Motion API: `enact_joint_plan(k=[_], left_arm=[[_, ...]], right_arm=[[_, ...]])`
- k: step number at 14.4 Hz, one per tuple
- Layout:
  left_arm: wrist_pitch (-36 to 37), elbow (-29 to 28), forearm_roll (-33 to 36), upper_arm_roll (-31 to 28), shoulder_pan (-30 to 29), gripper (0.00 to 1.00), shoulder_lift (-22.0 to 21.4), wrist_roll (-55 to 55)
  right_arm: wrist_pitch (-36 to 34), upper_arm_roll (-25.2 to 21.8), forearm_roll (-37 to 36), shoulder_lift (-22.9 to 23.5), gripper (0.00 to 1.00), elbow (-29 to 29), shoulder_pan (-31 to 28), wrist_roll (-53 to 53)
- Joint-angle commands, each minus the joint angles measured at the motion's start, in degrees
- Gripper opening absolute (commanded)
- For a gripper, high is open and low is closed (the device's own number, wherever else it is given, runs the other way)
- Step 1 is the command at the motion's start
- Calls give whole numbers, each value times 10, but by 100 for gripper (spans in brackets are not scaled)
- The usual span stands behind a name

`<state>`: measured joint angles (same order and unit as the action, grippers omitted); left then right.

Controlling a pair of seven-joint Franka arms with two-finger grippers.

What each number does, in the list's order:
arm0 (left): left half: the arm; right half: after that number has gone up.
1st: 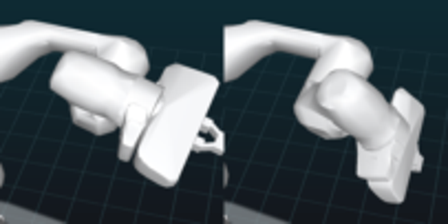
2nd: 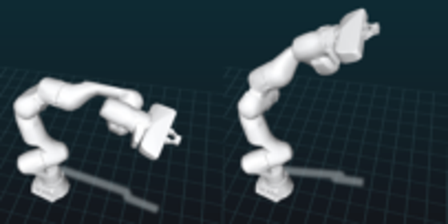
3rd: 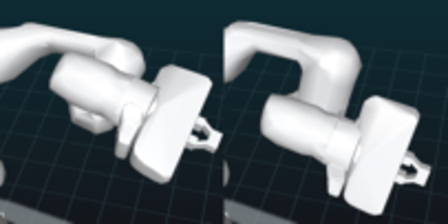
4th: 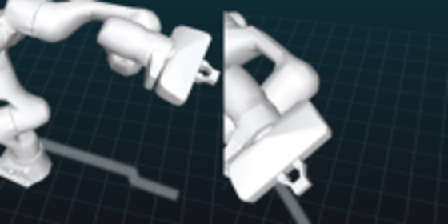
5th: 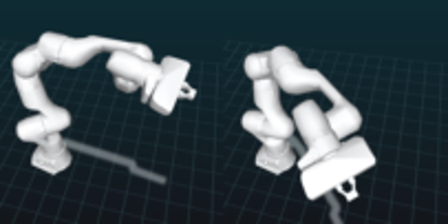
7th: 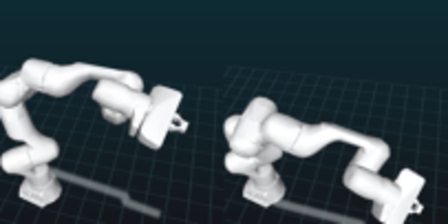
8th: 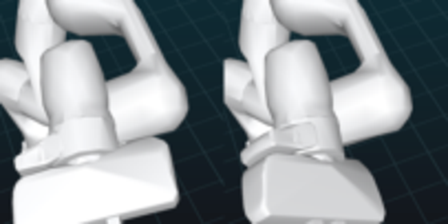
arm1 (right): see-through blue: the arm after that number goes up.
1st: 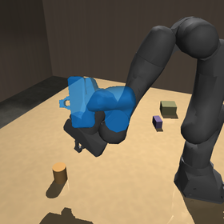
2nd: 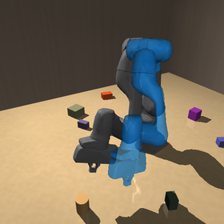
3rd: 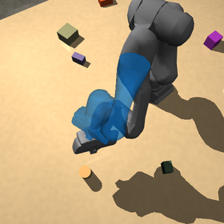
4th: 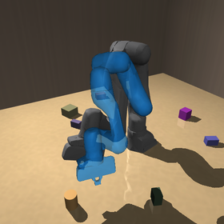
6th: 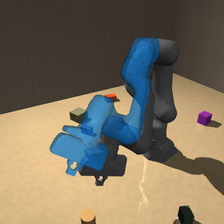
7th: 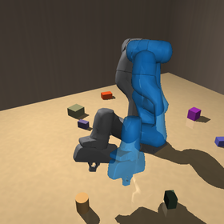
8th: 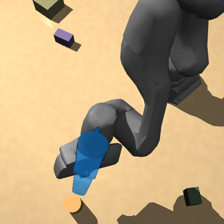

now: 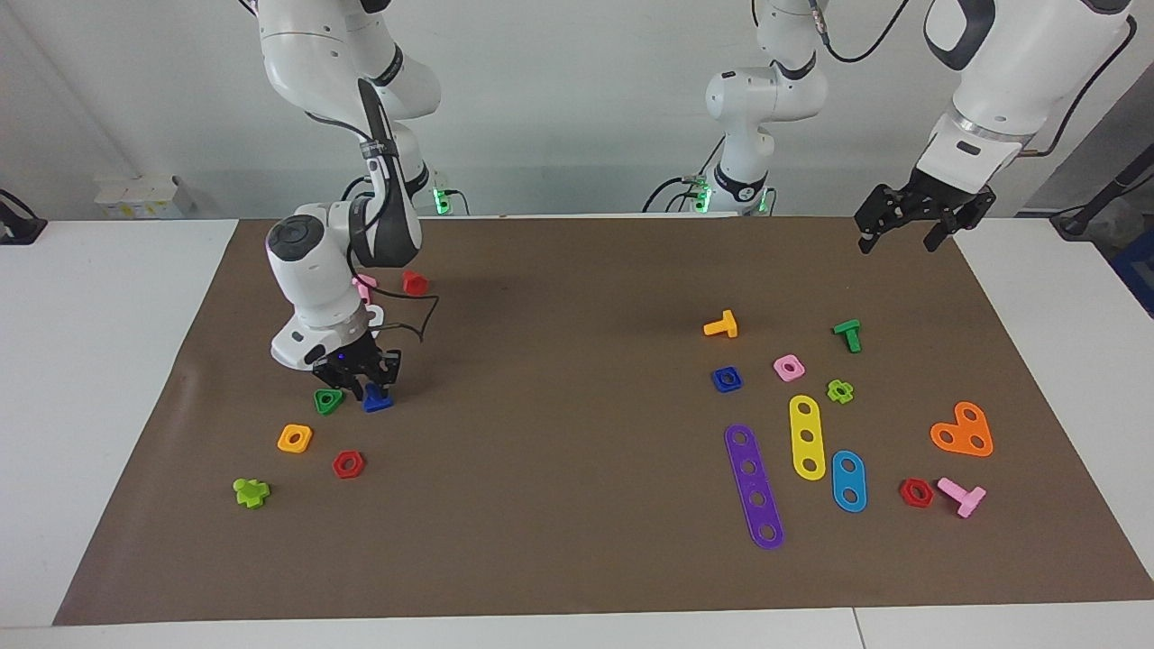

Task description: Unscrew and place screws in storage area

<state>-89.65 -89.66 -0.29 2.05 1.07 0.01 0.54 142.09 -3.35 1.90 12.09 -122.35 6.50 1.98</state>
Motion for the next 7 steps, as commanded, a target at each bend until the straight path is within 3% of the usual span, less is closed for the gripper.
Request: enact_joint_plan(k=[1, 5, 7], left_arm=[[-14, -23, -10, -3, -2, 100, -17, -4], [-13, -24, -10, -3, -4, 100, -17, -4], [-6, -24, -10, -3, -4, 100, -19, -3]], right_arm=[[-53, 6, 10, -25, 100, 48, -10, -39], [-277, 5, 2, -43, 100, 205, -38, -66], [-349, 4, 2, -79, 100, 231, -53, -66]])
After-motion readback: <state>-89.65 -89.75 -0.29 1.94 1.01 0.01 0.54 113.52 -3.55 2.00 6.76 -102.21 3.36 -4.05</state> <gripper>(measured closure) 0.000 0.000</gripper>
